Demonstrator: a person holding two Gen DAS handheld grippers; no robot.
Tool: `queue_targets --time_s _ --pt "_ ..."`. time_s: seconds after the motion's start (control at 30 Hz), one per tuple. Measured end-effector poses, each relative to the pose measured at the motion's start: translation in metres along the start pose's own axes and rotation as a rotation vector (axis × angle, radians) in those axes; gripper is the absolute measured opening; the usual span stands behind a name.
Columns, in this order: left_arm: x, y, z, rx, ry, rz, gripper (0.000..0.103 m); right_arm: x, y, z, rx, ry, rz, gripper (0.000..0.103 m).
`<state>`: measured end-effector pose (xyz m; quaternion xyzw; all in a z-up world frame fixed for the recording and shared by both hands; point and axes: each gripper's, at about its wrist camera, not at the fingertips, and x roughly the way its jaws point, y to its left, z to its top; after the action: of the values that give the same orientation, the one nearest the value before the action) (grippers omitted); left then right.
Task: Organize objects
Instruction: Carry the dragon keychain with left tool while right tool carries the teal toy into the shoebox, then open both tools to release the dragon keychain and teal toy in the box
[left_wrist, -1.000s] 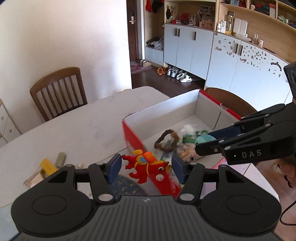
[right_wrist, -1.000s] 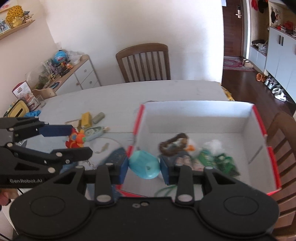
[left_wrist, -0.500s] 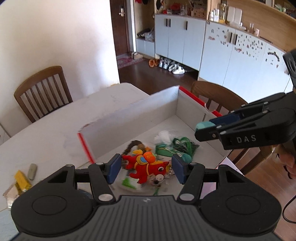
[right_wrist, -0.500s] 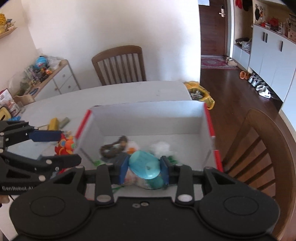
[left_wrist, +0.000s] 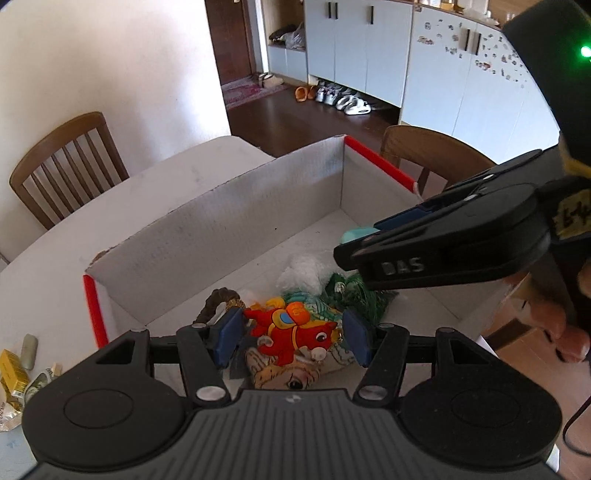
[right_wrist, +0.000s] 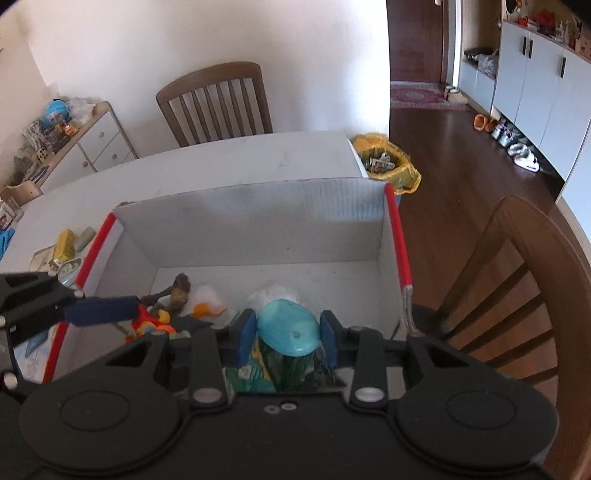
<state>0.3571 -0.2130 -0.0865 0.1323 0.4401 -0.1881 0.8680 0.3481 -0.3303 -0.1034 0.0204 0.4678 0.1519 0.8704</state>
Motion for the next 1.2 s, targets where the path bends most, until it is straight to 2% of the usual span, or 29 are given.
queue_targets --time_s 0.3,0.57,0.83,0.93,1.2 --pt "0.027 0.008 0.010 -0.032 0.033 0.041 0.059 0.032 -0.001 0.011 0.012 0.041 -0.017 0.036" --pt "0.041 0.010 0.001 -0.052 0.080 0.033 0.060 0.043 0.003 0.007 0.008 0.079 0.006 0.036" --pt "0.040 0.010 -0.002 -0.061 0.082 0.022 0.060 0.034 0.000 0.006 0.031 0.075 0.033 0.039" --pt "0.037 0.010 -0.005 -0.082 0.082 0.011 0.065 0.026 0.000 0.005 0.026 0.062 0.042 0.041" --pt "0.020 0.011 -0.011 -0.109 0.039 0.002 0.068 0.001 0.000 0.003 0.030 0.020 0.076 0.044"
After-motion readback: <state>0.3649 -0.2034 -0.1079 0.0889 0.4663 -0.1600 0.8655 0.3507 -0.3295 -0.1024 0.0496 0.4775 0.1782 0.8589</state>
